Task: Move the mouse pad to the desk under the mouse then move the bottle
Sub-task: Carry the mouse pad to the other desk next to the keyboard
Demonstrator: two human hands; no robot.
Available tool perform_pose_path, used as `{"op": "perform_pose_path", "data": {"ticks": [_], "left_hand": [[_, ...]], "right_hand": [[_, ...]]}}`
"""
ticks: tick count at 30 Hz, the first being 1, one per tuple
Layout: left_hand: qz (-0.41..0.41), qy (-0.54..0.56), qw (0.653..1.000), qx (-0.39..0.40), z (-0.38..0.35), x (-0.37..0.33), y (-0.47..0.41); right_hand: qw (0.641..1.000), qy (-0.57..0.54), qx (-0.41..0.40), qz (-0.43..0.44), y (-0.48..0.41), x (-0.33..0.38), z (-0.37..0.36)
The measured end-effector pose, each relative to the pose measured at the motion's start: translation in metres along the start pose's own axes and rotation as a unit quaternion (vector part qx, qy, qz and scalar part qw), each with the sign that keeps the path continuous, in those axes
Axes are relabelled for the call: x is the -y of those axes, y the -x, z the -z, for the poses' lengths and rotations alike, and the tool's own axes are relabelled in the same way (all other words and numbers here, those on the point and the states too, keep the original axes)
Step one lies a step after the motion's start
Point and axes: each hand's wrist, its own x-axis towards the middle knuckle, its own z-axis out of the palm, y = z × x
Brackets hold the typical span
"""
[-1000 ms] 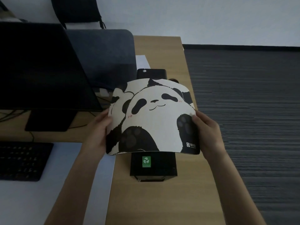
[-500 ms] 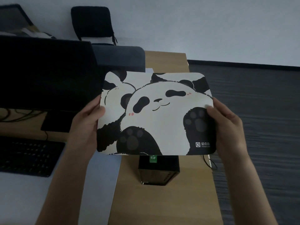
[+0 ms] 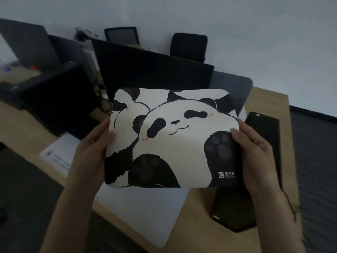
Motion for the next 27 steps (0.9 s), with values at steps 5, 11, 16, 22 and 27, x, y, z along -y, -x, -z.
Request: {"op": "perform_pose_path", "data": {"ticks": [5, 11, 16, 22, 27], "left_hand": [[-0.020, 0.020, 0.997, -0.070, 0.077, -0.036, 0.014], [-0.057, 0.041, 0.986, -0.151, 0.171, -0.079, 0.021], [-0.070, 0.050, 0.976, -0.202, 0.255, -0.111, 0.013], [-0.104, 0.037, 0.961, -0.252, 0.344, -0.146, -0.001], [-0.123, 0.051, 0.944, -0.303, 0.406, -0.158, -0.020]], "right_hand": [[0.996, -0.006, 0.085, -0.013, 0.003, -0.014, -0.086], [0.985, 0.004, 0.171, -0.033, 0.011, -0.033, -0.199], [0.976, 0.000, 0.213, -0.048, 0.018, -0.059, -0.298], [0.963, -0.006, 0.260, -0.076, 0.022, -0.092, -0.410], [0.950, 0.006, 0.304, -0.071, 0.013, -0.120, -0.493]]}}
